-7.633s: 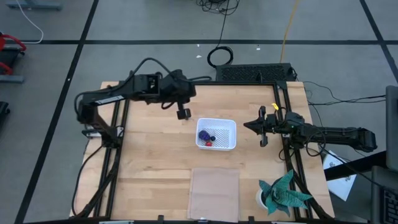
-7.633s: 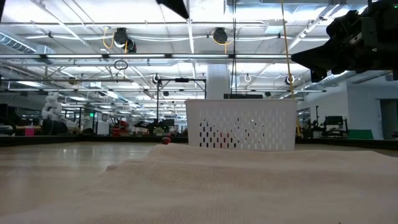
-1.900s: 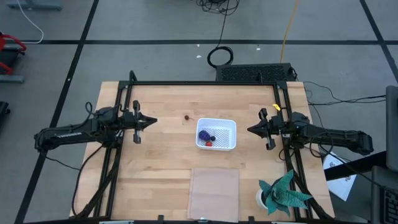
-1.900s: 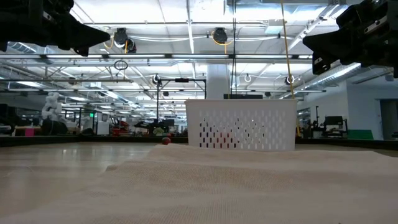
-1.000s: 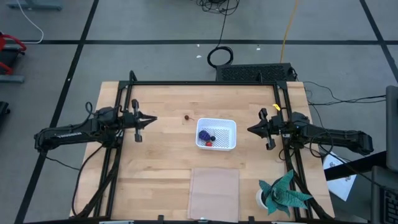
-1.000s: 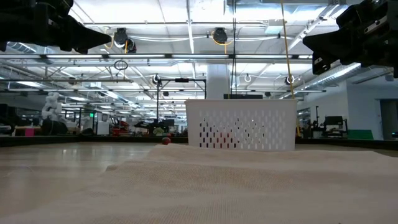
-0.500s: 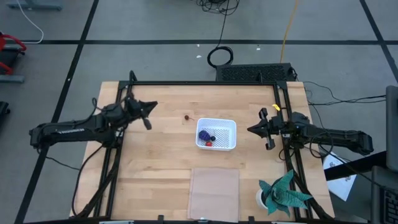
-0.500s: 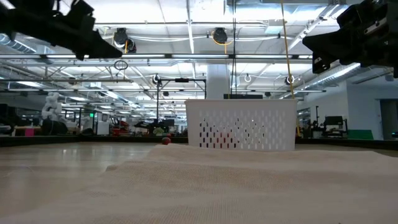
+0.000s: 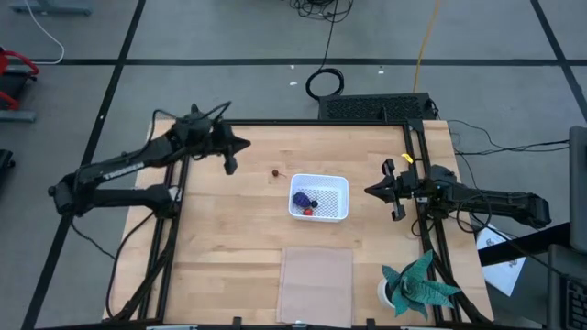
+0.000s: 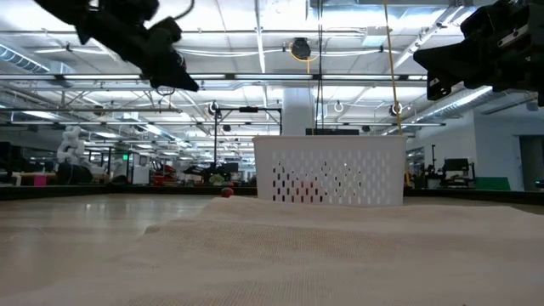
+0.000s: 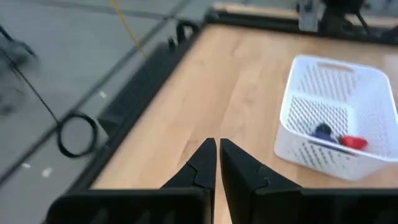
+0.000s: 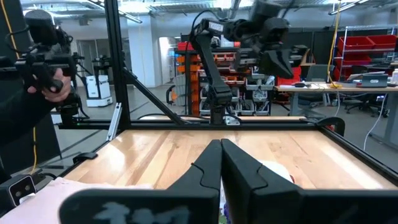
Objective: Pick and placing Produce into tupperware
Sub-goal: Put the red cherry into the white basket
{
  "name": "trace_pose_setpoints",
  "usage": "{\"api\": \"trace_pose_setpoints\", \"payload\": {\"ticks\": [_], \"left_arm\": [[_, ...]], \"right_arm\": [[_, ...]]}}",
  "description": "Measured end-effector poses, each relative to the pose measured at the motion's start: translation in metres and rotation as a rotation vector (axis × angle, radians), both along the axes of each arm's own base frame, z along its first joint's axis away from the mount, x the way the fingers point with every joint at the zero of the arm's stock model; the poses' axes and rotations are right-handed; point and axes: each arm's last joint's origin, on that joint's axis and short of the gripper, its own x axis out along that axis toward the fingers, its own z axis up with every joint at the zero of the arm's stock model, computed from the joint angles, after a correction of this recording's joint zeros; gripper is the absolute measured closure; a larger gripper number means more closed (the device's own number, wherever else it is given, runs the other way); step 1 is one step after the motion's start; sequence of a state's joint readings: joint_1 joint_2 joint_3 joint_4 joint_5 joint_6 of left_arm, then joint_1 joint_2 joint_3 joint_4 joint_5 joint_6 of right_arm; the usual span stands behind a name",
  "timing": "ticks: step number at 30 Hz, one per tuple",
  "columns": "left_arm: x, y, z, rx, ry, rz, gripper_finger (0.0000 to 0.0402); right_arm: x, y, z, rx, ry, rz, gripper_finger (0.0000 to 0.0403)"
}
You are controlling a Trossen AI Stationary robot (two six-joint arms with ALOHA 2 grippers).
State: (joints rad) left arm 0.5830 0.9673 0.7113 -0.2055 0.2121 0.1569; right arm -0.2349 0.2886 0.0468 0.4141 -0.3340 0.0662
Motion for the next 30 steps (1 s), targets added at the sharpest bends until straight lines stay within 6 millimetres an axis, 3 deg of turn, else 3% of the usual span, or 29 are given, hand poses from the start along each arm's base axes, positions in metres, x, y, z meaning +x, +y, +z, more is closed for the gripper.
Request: {"api": "trace_pose_setpoints", "payload": {"ticks": [12,22,26,30], "left_arm": [[0.049,0.039,0.009,-0.087,0.264,-0.08,0.0399],[0.088,0.058,0.028,0.052,0.49,-0.297,0.0399],[0.1,0.063,0.029,0.076,0.545,-0.348,0.0385],[0.111,0.068,0.029,0.016,0.584,-0.285,0.037]], "right_arm": [[0.0,0.0,0.0,-0.001,-0.005,0.0,0.0403],[0.0,0.0,0.001,-0.001,-0.006,0.0,0.0403],[0.0,0.0,0.0,-0.001,-0.005,0.0,0.0403],[0.0,0.0,0.0,0.0,-0.002,0.0,0.0403]]}}
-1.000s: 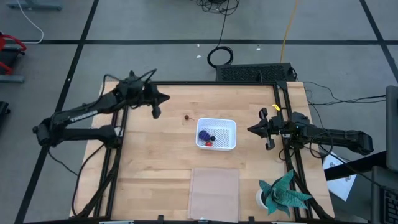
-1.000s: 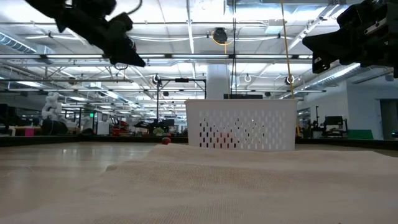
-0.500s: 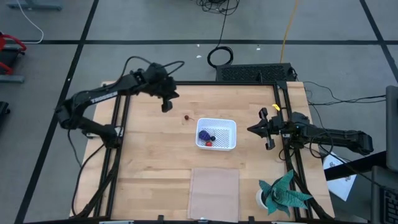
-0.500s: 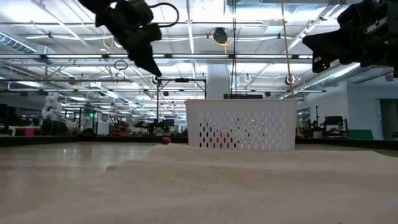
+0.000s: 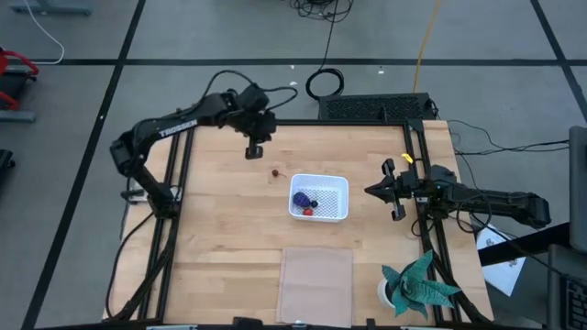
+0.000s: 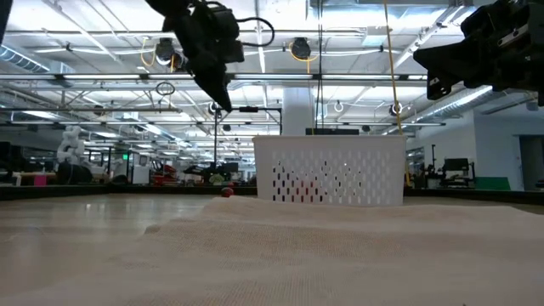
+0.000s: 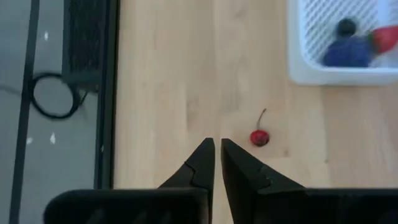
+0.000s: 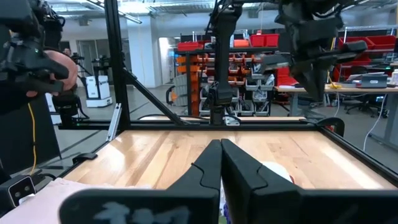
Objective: Pick and placing Produce into tupperware
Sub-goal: Put the red cherry into the white basket
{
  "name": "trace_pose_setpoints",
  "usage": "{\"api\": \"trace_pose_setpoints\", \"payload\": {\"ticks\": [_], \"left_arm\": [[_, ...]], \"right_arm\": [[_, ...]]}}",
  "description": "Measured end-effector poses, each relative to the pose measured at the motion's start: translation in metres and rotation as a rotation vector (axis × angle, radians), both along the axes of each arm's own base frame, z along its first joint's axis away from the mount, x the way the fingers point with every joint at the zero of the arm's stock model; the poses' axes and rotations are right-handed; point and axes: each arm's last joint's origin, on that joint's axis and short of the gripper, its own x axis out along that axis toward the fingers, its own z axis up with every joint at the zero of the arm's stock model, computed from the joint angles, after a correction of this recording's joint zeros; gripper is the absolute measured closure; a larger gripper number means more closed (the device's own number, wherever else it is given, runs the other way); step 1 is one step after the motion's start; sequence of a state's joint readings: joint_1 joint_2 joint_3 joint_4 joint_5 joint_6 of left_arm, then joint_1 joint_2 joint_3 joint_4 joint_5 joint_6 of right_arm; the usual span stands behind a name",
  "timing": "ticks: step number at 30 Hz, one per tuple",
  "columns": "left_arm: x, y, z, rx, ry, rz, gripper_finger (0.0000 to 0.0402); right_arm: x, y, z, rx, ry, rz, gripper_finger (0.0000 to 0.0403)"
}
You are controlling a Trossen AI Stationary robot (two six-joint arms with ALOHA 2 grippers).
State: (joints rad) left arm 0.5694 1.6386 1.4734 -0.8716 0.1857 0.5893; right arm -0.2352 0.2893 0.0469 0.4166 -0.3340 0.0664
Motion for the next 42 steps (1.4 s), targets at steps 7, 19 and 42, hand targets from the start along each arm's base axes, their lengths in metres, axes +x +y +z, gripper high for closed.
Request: {"api": "trace_pose_setpoints", "payload": {"ticks": [7,19,42], "left_arm": [[0.015,0.01,-0.023,0.034,0.194,0.031,0.0356],[0.031,-0.01,-0.032,0.055,0.231,-0.094,0.0355],[0.042,-0.025,-0.039,0.064,0.245,-0.187,0.0355]], "right_arm": [[0.0,0.0,0.0,0.0,-0.001,0.0,0.0403],[0.0,0.0,0.001,-0.001,-0.007,0.0,0.0403],[0.0,0.0,0.001,0.016,-0.01,0.002,0.0403]]}}
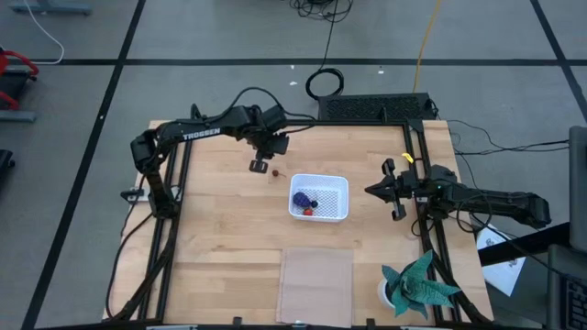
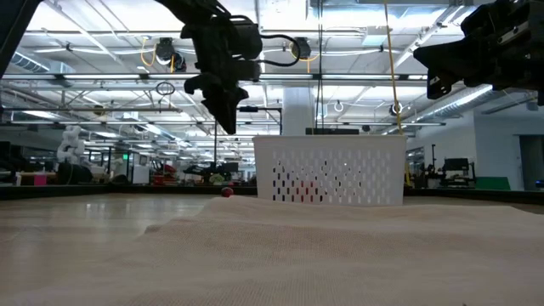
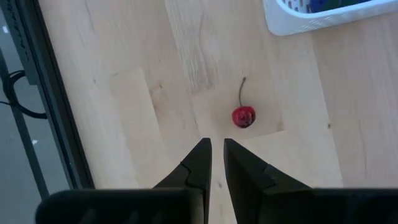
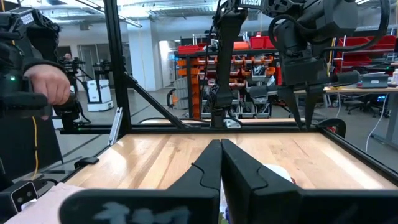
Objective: Pick and placing Produce into tupperware
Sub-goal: Put the red cherry into the white basket
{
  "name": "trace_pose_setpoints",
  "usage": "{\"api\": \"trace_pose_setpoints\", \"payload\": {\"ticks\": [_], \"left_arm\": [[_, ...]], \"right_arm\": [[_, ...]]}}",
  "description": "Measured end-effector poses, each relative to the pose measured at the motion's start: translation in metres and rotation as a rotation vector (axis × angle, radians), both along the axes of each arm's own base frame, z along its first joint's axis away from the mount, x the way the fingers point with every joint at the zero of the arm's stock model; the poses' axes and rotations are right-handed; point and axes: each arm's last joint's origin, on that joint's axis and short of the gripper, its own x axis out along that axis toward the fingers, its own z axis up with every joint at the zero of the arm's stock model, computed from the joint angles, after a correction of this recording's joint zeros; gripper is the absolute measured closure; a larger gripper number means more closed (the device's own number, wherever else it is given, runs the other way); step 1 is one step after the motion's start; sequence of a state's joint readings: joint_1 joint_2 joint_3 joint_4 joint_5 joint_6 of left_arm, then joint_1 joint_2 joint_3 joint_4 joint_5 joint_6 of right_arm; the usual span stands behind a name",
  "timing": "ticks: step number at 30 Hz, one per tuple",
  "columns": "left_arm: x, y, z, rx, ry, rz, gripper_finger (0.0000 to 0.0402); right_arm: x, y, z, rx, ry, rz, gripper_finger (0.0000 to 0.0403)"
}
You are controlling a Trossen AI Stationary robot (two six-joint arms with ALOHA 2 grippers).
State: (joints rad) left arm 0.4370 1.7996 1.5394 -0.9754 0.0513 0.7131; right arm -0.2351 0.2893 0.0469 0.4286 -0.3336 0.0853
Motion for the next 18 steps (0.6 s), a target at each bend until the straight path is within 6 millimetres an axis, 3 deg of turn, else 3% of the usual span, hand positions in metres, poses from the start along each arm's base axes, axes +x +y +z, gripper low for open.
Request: {"api": "trace_pose_setpoints", "payload": {"ticks": [18], "left_arm": [[0.0014,-0.0018,0.0003,-0.074,-0.041,-0.022,0.0354]], "right_arm": [[0.0,0.0,0.0,0.0,0.0,0.0,0.0403]]}}
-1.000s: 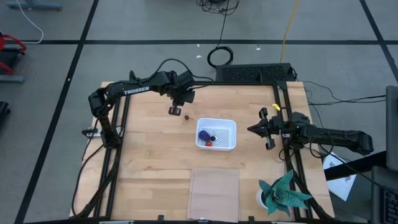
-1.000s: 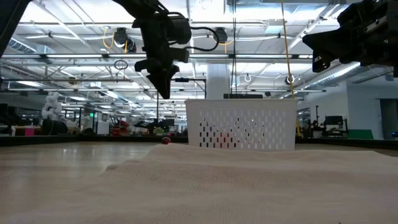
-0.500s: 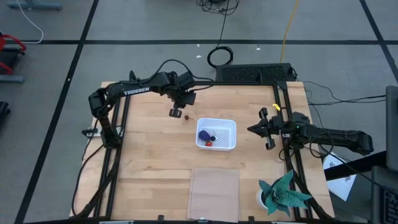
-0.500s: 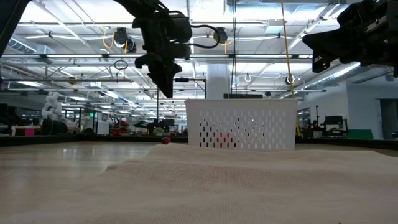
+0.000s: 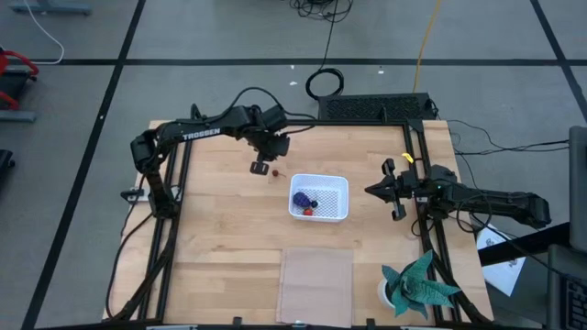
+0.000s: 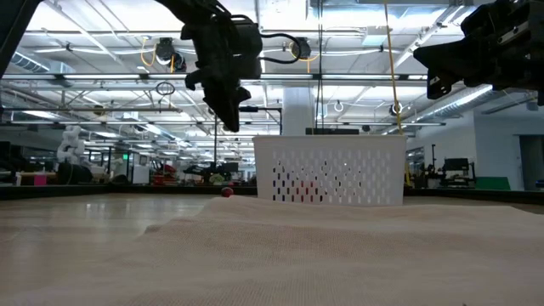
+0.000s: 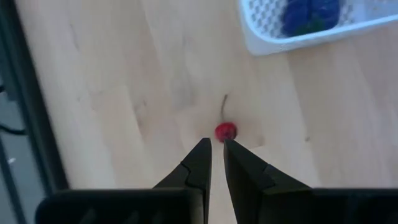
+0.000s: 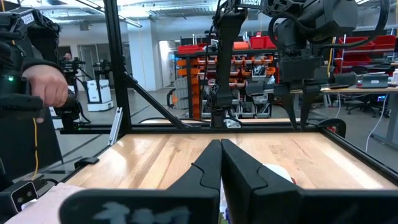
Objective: Pick and placing Produce into tupperware
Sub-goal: Put the red cherry into the white basket
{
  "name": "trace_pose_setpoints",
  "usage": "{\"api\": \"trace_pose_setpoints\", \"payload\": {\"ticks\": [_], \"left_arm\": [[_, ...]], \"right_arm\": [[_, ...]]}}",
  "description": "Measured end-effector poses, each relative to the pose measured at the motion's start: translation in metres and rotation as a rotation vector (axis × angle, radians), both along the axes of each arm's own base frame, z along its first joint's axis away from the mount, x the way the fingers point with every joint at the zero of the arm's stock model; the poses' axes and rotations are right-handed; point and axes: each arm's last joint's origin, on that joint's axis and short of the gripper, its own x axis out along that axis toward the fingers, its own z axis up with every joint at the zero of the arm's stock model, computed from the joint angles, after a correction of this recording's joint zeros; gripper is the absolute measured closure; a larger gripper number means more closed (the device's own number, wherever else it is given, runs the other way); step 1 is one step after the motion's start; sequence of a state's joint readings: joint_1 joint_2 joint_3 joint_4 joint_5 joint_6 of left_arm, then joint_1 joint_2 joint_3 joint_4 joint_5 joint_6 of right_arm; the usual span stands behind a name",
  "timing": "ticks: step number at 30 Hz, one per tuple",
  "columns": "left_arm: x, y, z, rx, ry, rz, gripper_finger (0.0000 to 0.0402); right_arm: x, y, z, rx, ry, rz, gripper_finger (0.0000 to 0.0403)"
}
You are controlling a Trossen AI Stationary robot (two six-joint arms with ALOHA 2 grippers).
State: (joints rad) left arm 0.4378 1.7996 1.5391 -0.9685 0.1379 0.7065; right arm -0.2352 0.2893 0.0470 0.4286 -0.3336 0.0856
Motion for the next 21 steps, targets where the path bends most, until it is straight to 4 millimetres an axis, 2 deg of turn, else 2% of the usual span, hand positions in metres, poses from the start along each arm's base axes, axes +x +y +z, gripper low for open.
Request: {"api": "trace_pose_setpoints", "payload": {"ticks": [6,9,12,18,21], "left_arm": [[0.0,-0.0007,0.0,-0.018,-0.008,-0.023,0.0354],[-0.0008,-0.0011,-0.0003,-0.022,0.0,-0.028,0.0338],[-0.0011,-0.0018,-0.0004,-0.041,-0.002,-0.027,0.0299],[-0.0008,-0.0038,-0.0009,-0.083,-0.008,-0.005,0.0191],[-0.0014,-0.0065,-0.0086,-0.048,0.022,0.009,0.0143]], "right_arm": [[0.0,0.0,0.0,0.0,0.0,0.0,0.0403],[0.0,0.0,0.0,0.002,0.001,0.0,0.0403],[0.0,0.0,0.0,0.008,0.001,0.001,0.0403],[0.0,0.0,0.0,0.008,0.001,0.002,0.0403],[0.0,0.0,-0.0001,0.008,0.002,0.001,0.0403]]}}
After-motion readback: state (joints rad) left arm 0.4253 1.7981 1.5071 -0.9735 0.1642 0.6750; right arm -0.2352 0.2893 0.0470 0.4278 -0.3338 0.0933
